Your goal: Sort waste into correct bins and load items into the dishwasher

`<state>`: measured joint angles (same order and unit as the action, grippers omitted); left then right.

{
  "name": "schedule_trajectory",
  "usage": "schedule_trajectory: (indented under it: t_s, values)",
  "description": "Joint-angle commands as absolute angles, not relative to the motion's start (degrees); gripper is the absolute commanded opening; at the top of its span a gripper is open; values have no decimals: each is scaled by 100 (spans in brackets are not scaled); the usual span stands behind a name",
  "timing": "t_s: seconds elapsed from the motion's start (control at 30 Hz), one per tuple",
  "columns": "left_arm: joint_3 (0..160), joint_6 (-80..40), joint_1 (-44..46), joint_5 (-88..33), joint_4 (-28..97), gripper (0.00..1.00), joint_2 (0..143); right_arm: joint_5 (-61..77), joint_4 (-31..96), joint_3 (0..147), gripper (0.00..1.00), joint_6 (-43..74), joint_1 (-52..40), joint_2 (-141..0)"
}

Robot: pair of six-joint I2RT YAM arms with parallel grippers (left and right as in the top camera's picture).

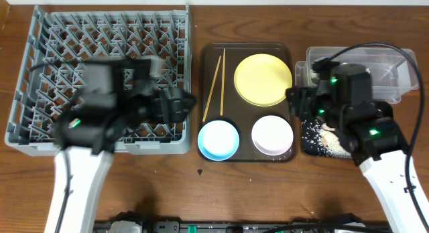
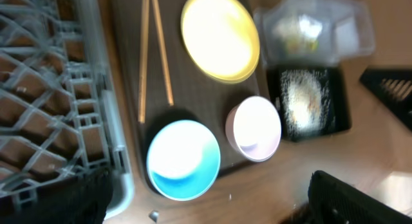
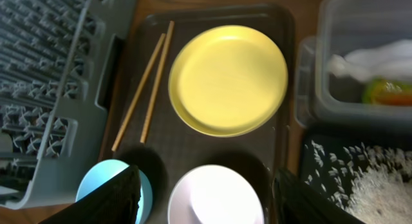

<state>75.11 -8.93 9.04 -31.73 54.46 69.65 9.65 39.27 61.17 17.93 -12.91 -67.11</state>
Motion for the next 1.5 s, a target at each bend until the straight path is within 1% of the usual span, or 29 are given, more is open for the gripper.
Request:
schedule_trajectory:
  t_s: [0.0, 0.1, 0.17, 0.23, 0.33, 0.43, 0.47, 0.53, 0.6, 0.63, 0.73, 0.9, 0.97, 1.07, 1.17, 1.33, 1.4, 1.47]
  values:
    - [8132, -1046, 1944, -1500, 5664, 97, 7776, 1645, 4073, 6147, 63, 1970, -991, -6698]
    - [8580, -1041, 2655, -336, 5732, 97, 8586, 1660, 4200, 6147, 62, 1970, -967, -6698]
    - [8755, -1037, 2919, -16, 5566, 97, 9107, 1660, 4276, 6147, 62, 1970, -972, -6698]
    - [8801, -1041, 3028, -93, 5266, 98, 9546, 1660, 4359, 6147, 62, 1970, -972, -6698]
    - [8801, -1072, 3039, -534, 4797, 98, 10202, 1660, 4491, 6147, 62, 1973, -972, -6698]
    - [8801, -1216, 3000, -648, 4412, 98, 10726, 1660, 4611, 6147, 62, 1970, -972, -6698]
    - [8801, -1219, 2991, -646, 4289, 100, 10868, 1660, 4635, 6147, 62, 1970, -972, -6698]
    - [8801, -1219, 2980, -646, 4073, 90, 11093, 1660, 4657, 6143, 62, 1970, -972, -6698]
    - [8801, -1214, 2980, -617, 3828, 75, 11310, 1660, 4661, 6143, 62, 1970, -976, -6698]
    - [8801, -1214, 2980, -548, 3726, 70, 11421, 1660, 4659, 6143, 62, 1970, -982, -6698]
    - [8801, -1216, 2980, -263, 3518, 69, 11762, 1680, 4668, 6143, 62, 1970, -982, -6698]
    - [8801, -1214, 2980, -172, 3291, 52, 12178, 1682, 4709, 6143, 62, 1973, -982, -6698]
    - [8801, -1214, 2980, -165, 3177, 52, 12291, 1684, 4722, 6143, 61, 1970, -982, -6698]
    - [8799, -1219, 2980, -78, 3026, 43, 12416, 1702, 4724, 6143, 61, 1973, -982, -6698]
    - [8799, -1219, 2980, -58, 3004, 30, 12492, 1702, 4733, 6143, 61, 1973, -982, -6700]
    - [8777, -1219, 2980, -60, 3079, 19, 12523, 1702, 4740, 6143, 61, 1997, -982, -6700]
    - [8777, -1221, 2980, -62, 3122, 11, 12523, 1702, 4740, 6143, 60, 1997, -982, -6698]
    - [8779, -1221, 2980, -64, 3166, 7, 12503, 1702, 4740, 6143, 60, 1997, -982, -6698]
